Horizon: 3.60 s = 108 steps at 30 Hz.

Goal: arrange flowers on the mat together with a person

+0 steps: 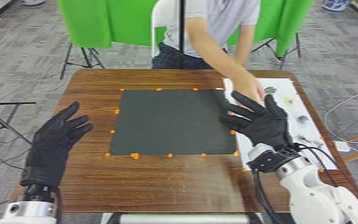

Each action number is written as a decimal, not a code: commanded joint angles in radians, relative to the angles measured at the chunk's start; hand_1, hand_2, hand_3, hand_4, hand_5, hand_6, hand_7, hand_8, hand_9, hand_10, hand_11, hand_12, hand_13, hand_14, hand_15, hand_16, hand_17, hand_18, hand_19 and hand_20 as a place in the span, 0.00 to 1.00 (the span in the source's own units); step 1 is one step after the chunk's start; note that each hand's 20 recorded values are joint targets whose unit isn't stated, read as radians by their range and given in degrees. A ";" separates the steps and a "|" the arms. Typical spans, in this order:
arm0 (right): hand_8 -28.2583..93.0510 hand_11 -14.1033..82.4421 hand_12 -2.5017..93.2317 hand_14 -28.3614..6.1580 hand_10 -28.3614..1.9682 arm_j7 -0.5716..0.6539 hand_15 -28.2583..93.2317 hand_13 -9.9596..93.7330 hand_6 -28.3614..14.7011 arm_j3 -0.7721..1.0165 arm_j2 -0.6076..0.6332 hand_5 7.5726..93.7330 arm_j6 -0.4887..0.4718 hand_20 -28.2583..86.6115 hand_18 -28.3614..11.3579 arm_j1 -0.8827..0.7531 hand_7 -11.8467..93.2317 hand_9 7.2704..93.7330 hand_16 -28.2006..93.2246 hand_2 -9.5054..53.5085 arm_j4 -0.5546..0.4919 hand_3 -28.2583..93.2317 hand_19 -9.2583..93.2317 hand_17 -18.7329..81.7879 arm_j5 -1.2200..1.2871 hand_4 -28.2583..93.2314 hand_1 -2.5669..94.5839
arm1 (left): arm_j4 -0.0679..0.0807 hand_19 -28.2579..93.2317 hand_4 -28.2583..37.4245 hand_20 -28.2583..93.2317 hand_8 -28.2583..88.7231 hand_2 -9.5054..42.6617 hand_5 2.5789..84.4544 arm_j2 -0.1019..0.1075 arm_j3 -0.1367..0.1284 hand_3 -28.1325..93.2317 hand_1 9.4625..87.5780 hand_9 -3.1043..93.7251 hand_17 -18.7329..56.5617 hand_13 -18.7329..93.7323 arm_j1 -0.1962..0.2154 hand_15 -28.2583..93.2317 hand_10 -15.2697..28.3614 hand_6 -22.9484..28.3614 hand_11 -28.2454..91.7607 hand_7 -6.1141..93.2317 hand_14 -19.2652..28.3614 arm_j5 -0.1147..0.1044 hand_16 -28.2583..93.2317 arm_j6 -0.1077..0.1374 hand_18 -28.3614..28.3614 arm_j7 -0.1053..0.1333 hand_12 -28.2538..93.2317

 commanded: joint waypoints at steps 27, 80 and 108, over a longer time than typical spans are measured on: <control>0.14 0.24 0.15 0.18 0.37 -0.006 0.47 0.40 0.60 -0.004 0.003 0.40 0.024 0.34 0.25 -0.008 0.21 0.40 0.31 0.49 -0.007 0.82 0.52 0.20 0.004 0.00 0.06 | 0.001 0.62 0.00 0.26 0.15 0.28 0.38 -0.010 -0.003 0.89 0.16 0.36 0.12 0.37 0.012 0.63 0.77 0.58 0.45 0.21 0.93 0.003 0.14 0.006 0.89 -0.016 0.30; 0.14 0.24 0.15 0.18 0.37 -0.003 0.47 0.41 0.61 -0.002 0.003 0.41 0.023 0.34 0.25 -0.004 0.22 0.41 0.31 0.49 -0.009 0.83 0.52 0.20 0.004 0.00 0.06 | 0.003 0.62 0.00 0.26 0.15 0.28 0.38 -0.015 0.000 0.89 0.16 0.37 0.12 0.37 0.008 0.63 0.79 0.59 0.45 0.22 0.94 0.007 0.14 -0.001 0.89 -0.021 0.30; 0.11 0.46 0.18 0.32 0.35 0.186 0.65 0.60 0.52 0.025 0.095 0.50 0.405 0.30 0.05 -0.046 0.34 0.55 0.29 0.18 -0.172 0.86 0.74 0.40 -0.520 0.03 0.30 | -0.003 0.62 0.00 0.26 0.15 0.28 0.38 -0.007 -0.009 0.89 0.15 0.38 0.12 0.37 0.025 0.63 0.79 0.58 0.45 0.22 0.94 0.002 0.14 0.011 0.89 -0.006 0.30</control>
